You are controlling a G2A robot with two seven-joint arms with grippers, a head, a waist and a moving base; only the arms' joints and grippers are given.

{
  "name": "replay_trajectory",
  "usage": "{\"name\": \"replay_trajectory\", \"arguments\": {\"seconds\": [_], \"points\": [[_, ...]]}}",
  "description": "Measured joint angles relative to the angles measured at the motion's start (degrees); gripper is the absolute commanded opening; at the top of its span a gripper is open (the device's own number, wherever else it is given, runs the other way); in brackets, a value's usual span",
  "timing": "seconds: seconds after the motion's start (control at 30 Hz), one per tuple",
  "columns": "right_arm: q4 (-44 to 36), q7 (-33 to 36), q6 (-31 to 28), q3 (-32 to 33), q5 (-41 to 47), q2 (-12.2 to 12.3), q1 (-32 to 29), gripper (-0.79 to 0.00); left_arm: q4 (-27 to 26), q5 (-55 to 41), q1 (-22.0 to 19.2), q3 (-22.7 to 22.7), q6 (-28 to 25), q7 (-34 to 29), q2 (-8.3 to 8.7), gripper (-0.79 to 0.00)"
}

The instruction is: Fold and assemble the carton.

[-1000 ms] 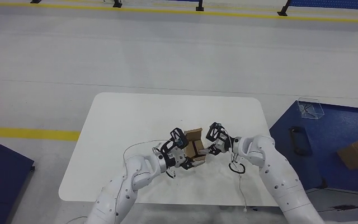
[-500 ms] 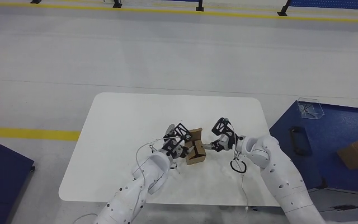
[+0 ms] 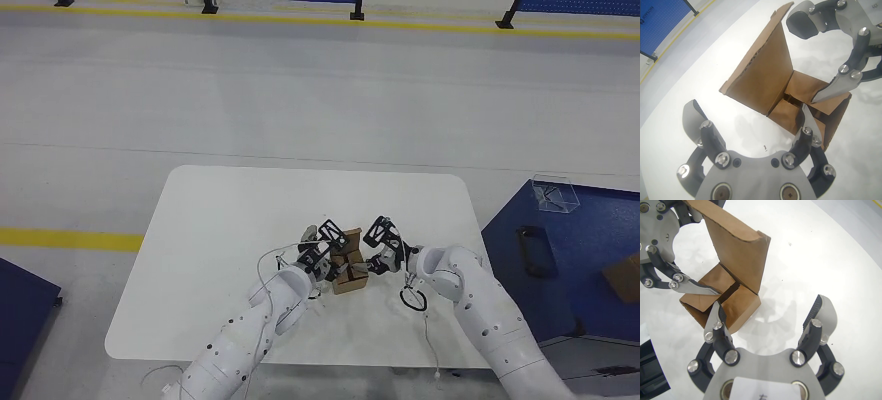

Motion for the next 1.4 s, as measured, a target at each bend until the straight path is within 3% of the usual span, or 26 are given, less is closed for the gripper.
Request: {"name": "replay_trajectory", "arguments": {"seconds": [0.27, 0.57, 0.6, 0.67, 0.73, 0.8, 1.13, 1.27, 1.4], "points": [[0.1, -0.4, -0.8, 0.6, 0.9, 0.1, 0.7, 0.0, -0.6, -3.5, 0.5, -1.7, -3.1, 2.7, -0.13, 0.0], [-2.7, 0.5, -4.2, 7.1, 7.8, 1.7, -1.1, 0.0, -1.1, -11.6, 0.6, -5.8, -11.5, 4.4, 0.41, -0.009], [-3.3, 1.0, -4.6, 8.1, 8.9, 2.0, -1.6, 0.0, -0.7, -13.2, 0.4, -6.2, -12.7, 4.7, 0.41, -0.058], [-4.3, 1.6, -5.0, 9.4, 10.2, 2.3, -2.4, 0.0, 0.2, -15.5, 0.1, -6.8, -14.5, 5.4, 0.39, -0.317], [-5.6, 2.1, -5.3, 10.6, 11.1, 2.7, -3.4, 0.0, 1.4, -16.8, -0.6, -7.2, -15.8, 5.5, 0.38, -0.48], [-6.9, 2.6, -5.4, 11.5, 11.6, 3.0, -4.4, 0.0, 2.4, -17.2, -1.2, -7.2, -16.3, 5.6, 0.31, -0.785], [-8.8, 3.4, -5.3, 13.3, 13.4, 3.6, -6.5, 0.0, 4.2, -18.2, -1.9, -7.2, -16.9, 6.4, 0.19, -0.785], [-8.8, 3.4, -5.3, 13.3, 13.4, 3.6, -6.5, 0.0, 2.2, -17.9, -0.1, -7.5, -16.3, 7.2, 0.43, -0.785], [-9.5, 3.0, -4.5, 13.2, 13.5, 3.6, -7.1, 0.0, -2.2, -17.7, 3.7, -7.7, -12.4, 9.0, 0.61, -0.785]]}}
